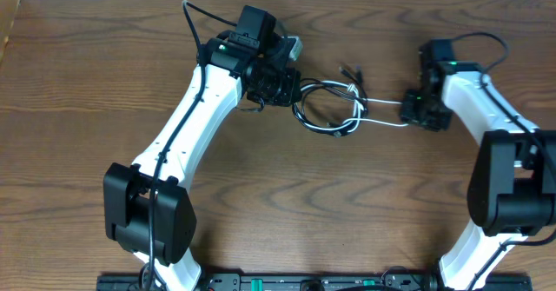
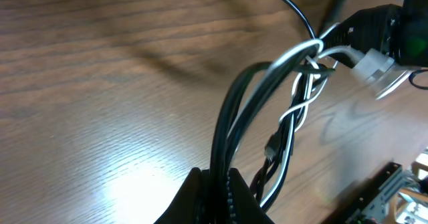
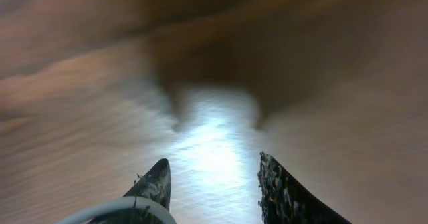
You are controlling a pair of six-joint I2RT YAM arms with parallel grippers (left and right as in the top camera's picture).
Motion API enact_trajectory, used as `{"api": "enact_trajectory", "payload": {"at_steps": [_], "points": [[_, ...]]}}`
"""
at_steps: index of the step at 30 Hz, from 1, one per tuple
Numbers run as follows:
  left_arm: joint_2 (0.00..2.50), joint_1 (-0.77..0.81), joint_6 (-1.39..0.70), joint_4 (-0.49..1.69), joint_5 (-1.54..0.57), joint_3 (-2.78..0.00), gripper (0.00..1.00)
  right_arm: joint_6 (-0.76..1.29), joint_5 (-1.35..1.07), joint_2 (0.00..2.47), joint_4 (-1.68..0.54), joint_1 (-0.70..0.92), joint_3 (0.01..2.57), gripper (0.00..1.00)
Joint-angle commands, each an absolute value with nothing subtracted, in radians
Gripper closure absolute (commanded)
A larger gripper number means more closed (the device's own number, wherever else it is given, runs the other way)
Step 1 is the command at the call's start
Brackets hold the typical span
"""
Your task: Untangle cables
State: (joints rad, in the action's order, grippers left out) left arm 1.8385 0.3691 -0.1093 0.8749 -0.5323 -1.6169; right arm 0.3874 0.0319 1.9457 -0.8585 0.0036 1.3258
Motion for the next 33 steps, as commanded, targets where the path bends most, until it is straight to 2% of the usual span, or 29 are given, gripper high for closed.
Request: {"api": "enact_trajectory", "payload": {"at_steps": [1, 11, 14, 17, 21, 25, 33], "points": [[1.839, 0.330, -0.121, 0.882, -0.505, -1.625, 0.93, 0.411, 0.165, 1.926, -0.879, -0.068, 1.327, 0.62], [1.839, 0.329, -0.121, 0.885, -0.459, -1.625, 0.92, 0.418, 0.145, 1.926, -0.933, -0.226, 1.327, 0.62], [1.842, 0.329, -0.121, 0.886, -0.454, -1.625, 0.93, 0.374, 0.022, 1.926, -0.935, -0.242, 1.327, 0.68], [1.851, 0.336, -0.121, 0.893, -0.456, -1.625, 0.92, 0.331, -0.065, 1.926, -0.929, -0.235, 1.327, 0.80], [1.877, 0.360, -0.121, 0.904, -0.456, -1.624, 0.93, 0.275, -0.174, 1.926, -0.917, -0.212, 1.327, 0.84], [1.889, 0.373, -0.121, 0.892, -0.457, -1.623, 0.93, 0.162, -0.358, 1.925, -0.889, -0.173, 1.327, 0.80], [1.887, 0.369, -0.120, 0.842, -0.609, -1.630, 0.92, -0.081, -0.911, 1.919, -0.795, -0.075, 1.327, 0.58]]}}
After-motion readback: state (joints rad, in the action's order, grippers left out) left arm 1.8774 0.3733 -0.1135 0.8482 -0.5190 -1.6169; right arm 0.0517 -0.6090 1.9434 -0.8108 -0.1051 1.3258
